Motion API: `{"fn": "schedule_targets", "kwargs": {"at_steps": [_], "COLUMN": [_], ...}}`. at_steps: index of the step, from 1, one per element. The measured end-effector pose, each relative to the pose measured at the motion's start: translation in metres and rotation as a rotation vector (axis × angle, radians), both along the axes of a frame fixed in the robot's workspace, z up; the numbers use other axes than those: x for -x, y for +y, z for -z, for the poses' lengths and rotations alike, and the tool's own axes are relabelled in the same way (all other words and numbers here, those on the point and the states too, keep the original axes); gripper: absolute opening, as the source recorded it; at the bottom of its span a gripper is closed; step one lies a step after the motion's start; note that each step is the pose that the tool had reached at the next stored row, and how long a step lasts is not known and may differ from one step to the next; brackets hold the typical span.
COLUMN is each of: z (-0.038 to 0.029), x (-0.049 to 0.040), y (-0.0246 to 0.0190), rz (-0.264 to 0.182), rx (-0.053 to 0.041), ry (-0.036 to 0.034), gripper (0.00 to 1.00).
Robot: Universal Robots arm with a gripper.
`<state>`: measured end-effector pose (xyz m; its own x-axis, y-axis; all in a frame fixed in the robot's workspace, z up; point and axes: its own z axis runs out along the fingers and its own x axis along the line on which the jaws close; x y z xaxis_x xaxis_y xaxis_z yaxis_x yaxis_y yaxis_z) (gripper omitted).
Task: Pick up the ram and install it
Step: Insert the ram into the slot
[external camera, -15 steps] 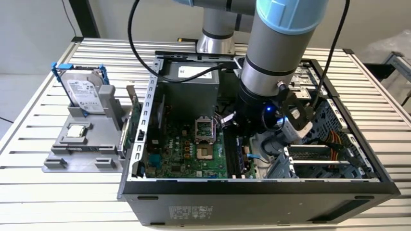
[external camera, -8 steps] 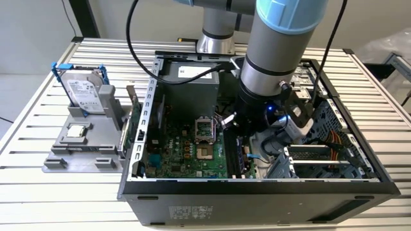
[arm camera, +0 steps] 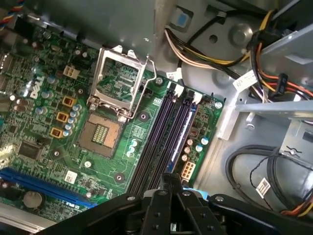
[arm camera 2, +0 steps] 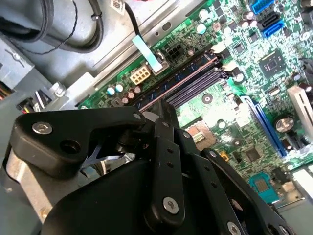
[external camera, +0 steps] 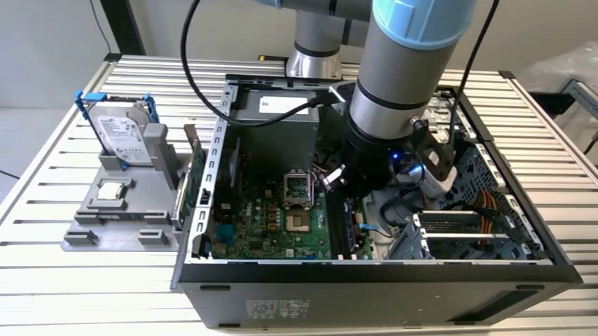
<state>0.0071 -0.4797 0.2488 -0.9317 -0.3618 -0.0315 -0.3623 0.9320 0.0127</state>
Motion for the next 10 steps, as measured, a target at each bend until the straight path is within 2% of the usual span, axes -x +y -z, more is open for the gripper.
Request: {"fn": "schedule_targets", "kwargs": {"at_steps": [10], "z": [0.0], "x": [0.0004], "y": [0.0006], "rz": [-0.112], "rx": [0.0], "ry": [0.0], "gripper": [0.0]}}
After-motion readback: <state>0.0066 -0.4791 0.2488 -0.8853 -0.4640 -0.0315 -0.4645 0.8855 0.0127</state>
